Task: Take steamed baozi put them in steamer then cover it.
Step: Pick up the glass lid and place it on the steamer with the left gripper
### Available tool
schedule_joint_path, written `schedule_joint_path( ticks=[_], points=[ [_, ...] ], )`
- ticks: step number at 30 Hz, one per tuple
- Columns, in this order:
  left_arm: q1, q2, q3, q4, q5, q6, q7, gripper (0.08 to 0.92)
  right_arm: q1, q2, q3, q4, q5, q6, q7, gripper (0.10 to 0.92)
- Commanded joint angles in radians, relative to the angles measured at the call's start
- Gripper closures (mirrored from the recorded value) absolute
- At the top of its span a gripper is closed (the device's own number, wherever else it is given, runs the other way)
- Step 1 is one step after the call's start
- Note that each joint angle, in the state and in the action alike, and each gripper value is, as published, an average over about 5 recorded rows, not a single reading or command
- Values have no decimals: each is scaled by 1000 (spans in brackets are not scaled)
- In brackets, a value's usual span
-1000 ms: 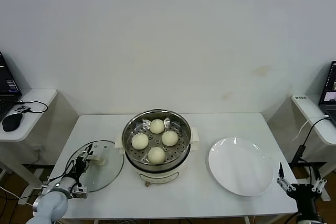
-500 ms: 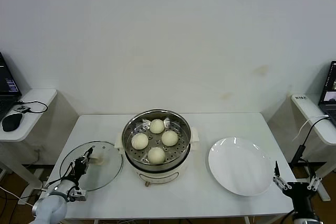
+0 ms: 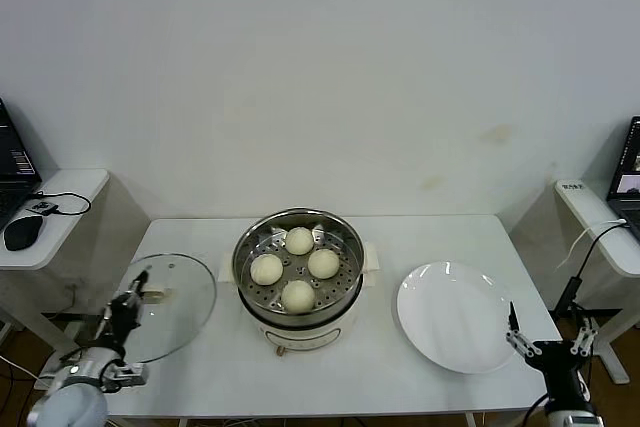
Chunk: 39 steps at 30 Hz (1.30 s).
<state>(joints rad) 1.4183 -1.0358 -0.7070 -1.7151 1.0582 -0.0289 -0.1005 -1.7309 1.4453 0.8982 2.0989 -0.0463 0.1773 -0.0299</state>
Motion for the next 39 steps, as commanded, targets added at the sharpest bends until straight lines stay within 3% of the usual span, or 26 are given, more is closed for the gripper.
schedule_joint_path(
  ticks=[1, 6, 11, 15, 21, 24, 29, 39],
  points=[
    [156, 22, -184, -364, -156, 188, 97, 852, 3, -4, -34, 0, -7, 0, 1, 203],
    [153, 69, -172, -491, -189, 275, 144, 852, -1, -1, -51, 2, -20, 0, 2, 203],
    [108, 147, -12, -555, -225, 411, 169, 852, 0, 9, -63, 0, -41, 5, 6, 203],
    [26, 198, 141, -540, -212, 451, 175, 852, 1, 26, -79, -8, -78, 15, 16, 203],
    [-199, 253, 407, -440, -208, 509, 170, 852, 8, 52, -102, -29, -141, 34, 45, 203],
    [-313, 225, 533, -403, -133, 544, 216, 852, 14, 65, -111, -39, -183, 47, 58, 203],
    [-497, 113, 669, -338, -21, 620, 331, 852, 26, 74, -126, -55, -226, 53, 71, 203],
    [-596, -96, 738, -239, 229, 637, 481, 852, 37, 82, -135, -75, -247, 53, 80, 203]
  ],
)
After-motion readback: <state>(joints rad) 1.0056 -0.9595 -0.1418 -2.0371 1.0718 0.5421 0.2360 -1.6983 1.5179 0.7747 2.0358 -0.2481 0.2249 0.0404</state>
